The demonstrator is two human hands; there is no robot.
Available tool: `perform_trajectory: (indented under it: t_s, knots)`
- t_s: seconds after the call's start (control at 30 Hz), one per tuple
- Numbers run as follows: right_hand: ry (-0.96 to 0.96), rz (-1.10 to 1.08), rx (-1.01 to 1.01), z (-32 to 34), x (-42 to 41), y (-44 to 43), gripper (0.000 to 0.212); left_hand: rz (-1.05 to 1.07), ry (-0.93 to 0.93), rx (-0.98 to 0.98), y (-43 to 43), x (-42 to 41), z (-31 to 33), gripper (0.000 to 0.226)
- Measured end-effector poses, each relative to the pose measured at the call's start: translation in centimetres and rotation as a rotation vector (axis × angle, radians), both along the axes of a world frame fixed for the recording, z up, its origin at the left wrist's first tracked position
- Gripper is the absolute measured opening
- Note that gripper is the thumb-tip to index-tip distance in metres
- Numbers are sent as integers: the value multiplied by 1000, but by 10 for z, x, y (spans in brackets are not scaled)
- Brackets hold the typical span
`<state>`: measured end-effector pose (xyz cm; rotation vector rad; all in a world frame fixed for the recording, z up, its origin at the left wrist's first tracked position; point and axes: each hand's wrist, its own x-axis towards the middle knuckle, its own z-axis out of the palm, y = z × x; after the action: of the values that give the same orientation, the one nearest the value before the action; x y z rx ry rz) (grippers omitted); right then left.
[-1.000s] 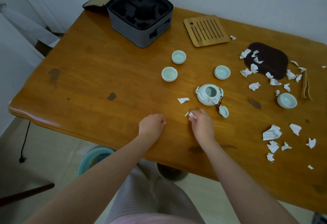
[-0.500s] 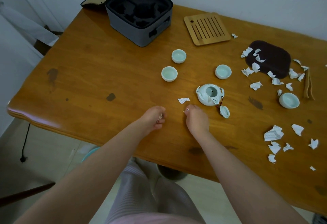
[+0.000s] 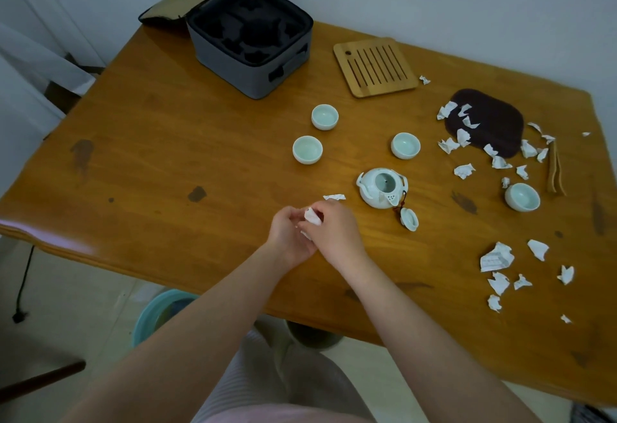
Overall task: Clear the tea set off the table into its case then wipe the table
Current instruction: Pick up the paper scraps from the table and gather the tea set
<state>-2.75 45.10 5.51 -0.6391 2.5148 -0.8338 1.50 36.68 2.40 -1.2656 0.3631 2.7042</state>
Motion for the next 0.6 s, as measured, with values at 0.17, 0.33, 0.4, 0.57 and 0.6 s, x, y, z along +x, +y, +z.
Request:
perform_trajectory:
  t_s: [0.17,0.33,0.4,0.57,0.6]
  knots:
    - [52,18,37,12,1,6,48,44,-10,28,5,-6,-2,37]
    - [128,-29,-18,17,4,11,17,4,-25,-22,6,-7,-2,45]
    - [190,-68,-48,12,-6,17,15,50,-80,-30,5,-9,1,31]
    - [183,-79,160,-24,-42,29,34,88,-275,-242,-9,-9,-2,19]
    - [181,-49,189,-30,-45,29,38,84,-291,-257,-13,-10,-3,20]
